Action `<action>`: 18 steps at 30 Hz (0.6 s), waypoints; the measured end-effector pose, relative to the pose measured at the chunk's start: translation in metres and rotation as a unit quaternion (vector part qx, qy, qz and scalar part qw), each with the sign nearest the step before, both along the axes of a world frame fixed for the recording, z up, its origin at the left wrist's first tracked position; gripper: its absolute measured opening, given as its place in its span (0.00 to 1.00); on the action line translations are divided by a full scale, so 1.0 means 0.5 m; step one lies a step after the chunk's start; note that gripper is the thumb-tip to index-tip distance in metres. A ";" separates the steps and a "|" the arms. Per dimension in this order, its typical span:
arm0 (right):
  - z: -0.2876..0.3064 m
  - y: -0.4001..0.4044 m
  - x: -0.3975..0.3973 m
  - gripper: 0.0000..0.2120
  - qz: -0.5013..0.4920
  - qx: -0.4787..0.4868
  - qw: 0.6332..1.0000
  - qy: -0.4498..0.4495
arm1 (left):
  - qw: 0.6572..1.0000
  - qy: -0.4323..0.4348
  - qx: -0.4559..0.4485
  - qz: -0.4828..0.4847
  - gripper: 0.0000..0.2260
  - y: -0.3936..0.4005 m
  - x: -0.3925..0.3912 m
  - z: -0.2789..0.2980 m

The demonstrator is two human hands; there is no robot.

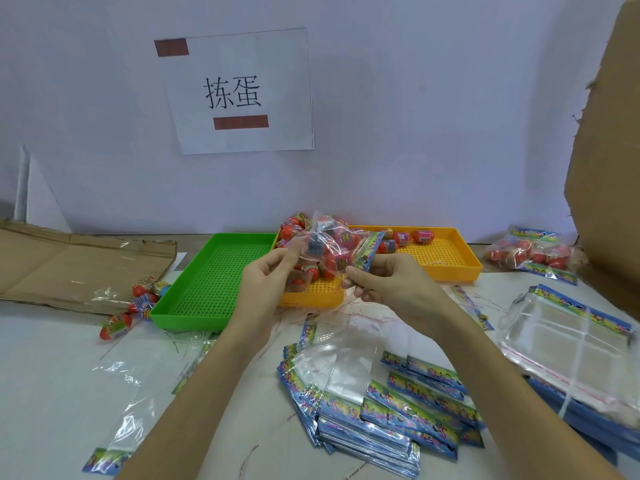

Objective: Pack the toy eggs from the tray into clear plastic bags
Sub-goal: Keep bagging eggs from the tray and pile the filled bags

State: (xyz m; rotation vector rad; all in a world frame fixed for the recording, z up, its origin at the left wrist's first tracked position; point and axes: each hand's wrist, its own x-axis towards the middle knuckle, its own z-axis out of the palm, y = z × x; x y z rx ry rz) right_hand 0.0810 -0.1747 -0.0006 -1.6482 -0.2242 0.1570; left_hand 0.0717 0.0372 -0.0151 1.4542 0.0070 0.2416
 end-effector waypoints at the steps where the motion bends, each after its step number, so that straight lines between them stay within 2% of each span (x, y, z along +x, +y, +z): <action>1: -0.001 0.000 0.001 0.09 -0.001 0.002 1.000 0.001 | 1.000 -0.002 -0.005 -0.005 0.20 -0.001 -0.001 0.001; 7: -0.004 0.006 -0.001 0.09 0.006 -0.007 1.000 -0.007 | 0.999 -0.014 -0.029 0.006 0.20 0.001 0.001 -0.004; 14: -0.006 0.015 -0.003 0.06 0.015 -0.028 0.999 -0.020 | 0.988 0.041 -0.140 -0.050 0.10 0.007 0.003 0.009; 18: -0.007 0.020 -0.004 0.08 0.045 -0.058 0.997 -0.020 | 0.986 0.049 -0.147 -0.056 0.08 0.011 0.004 0.011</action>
